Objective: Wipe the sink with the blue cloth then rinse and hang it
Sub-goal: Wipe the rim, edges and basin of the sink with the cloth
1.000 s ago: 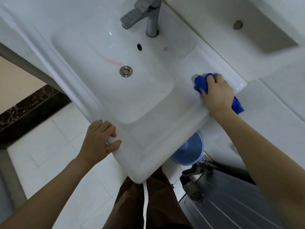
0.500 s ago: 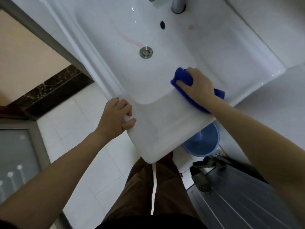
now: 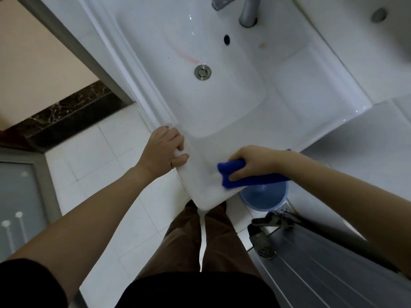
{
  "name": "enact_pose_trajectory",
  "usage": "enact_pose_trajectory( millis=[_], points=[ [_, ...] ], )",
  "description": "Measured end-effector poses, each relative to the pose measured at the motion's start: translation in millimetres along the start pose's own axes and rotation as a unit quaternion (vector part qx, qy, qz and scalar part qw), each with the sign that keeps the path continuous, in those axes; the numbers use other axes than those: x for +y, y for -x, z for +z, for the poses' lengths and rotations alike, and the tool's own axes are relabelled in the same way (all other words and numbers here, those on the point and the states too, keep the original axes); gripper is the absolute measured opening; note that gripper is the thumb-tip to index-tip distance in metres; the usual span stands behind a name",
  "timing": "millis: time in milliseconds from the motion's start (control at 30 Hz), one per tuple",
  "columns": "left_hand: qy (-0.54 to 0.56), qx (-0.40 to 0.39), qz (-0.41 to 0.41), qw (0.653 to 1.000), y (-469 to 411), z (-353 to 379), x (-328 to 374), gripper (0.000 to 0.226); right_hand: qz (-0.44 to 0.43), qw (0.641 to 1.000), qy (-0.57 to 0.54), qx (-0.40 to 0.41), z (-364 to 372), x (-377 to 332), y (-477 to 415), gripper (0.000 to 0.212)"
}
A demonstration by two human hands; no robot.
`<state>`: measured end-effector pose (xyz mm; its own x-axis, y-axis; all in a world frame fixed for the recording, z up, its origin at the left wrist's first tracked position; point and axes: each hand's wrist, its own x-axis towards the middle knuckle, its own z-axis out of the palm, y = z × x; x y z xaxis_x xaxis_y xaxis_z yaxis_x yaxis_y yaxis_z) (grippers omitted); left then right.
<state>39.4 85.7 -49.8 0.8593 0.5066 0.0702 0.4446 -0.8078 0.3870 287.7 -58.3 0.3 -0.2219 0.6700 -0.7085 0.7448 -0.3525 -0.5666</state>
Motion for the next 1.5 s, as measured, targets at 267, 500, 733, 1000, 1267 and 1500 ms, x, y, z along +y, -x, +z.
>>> enact_pose_trajectory(
  millis=[267,500,733,1000,1267,1500],
  points=[
    [0.006,0.016,0.004,1.000,2.8,4.6,-3.5,0.031,0.264,0.858,0.045,0.438,-54.5,121.1,63.0,0.038],
    [0.019,0.017,-0.006,1.000,4.7,4.8,-3.1,0.024,0.132,0.848,0.136,0.494,43.3,32.6,27.6,0.032],
    [0.019,0.006,0.005,1.000,4.2,0.8,-0.5,0.025,0.240,0.763,0.056,0.597,-17.0,115.1,51.1,0.040],
    [0.041,-0.021,0.092,0.995,-56.1,10.3,60.7,0.042,0.211,0.743,0.259,0.581,-46.9,145.7,79.3,0.033],
    [-0.038,-0.159,0.159,0.974,-134.2,94.4,106.2,0.058,0.192,0.716,0.271,0.613,-40.9,160.5,72.3,0.036],
    [-0.034,-0.126,0.179,0.975,-132.7,108.0,97.9,0.057,0.104,0.733,0.410,0.533,-142.0,120.7,-26.3,0.044]
  ],
)
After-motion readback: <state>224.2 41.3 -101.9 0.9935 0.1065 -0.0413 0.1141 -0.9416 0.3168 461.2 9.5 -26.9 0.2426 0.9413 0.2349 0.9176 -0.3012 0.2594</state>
